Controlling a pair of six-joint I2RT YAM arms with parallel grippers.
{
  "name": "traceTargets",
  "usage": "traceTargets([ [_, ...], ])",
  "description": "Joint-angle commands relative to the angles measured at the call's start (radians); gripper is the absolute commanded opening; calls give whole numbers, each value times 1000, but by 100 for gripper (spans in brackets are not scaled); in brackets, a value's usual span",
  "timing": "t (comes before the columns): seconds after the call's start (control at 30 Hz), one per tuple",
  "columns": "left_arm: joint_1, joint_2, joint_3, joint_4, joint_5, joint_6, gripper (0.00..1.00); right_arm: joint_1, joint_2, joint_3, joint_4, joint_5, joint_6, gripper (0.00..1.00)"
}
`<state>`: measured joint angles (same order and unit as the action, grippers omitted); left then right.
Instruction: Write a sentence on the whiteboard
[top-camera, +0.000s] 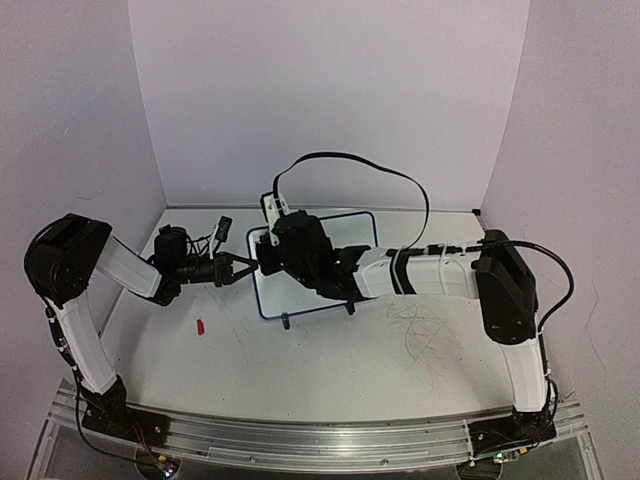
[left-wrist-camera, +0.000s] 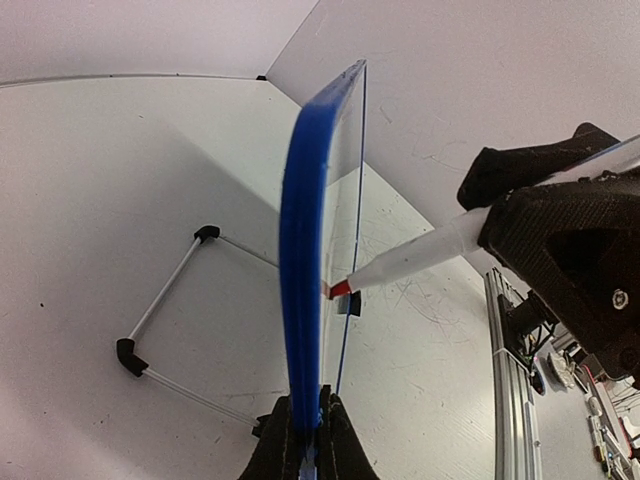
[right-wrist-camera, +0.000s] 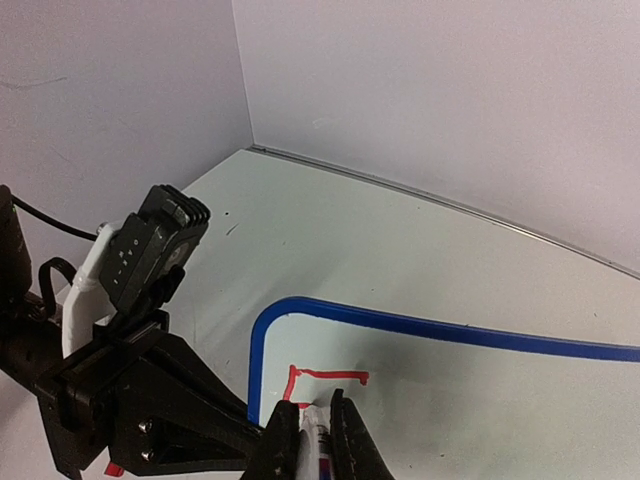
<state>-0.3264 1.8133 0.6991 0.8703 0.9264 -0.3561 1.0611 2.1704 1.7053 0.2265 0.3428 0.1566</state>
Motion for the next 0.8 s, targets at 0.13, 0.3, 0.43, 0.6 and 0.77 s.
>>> traceTargets([
  [0.13,-2,-17,11,-9,-12,36,0,-21,-53,-37,8,80,5,0],
  [0.3,-2,-17,11,-9,-12,35,0,-21,-64,-55,22,88,8,0],
  [0.43,-3,-18,10,-8,-12,36,0,-23,-69,-58,30,95,5,0],
  [0.6,-1,-17,10,-9,-11,36,0,-25,-70,-57,42,64,0,0],
  [0.77,-2,-18,7,-9,-14,36,0,-26,-196,-182,138,-50,24,0],
])
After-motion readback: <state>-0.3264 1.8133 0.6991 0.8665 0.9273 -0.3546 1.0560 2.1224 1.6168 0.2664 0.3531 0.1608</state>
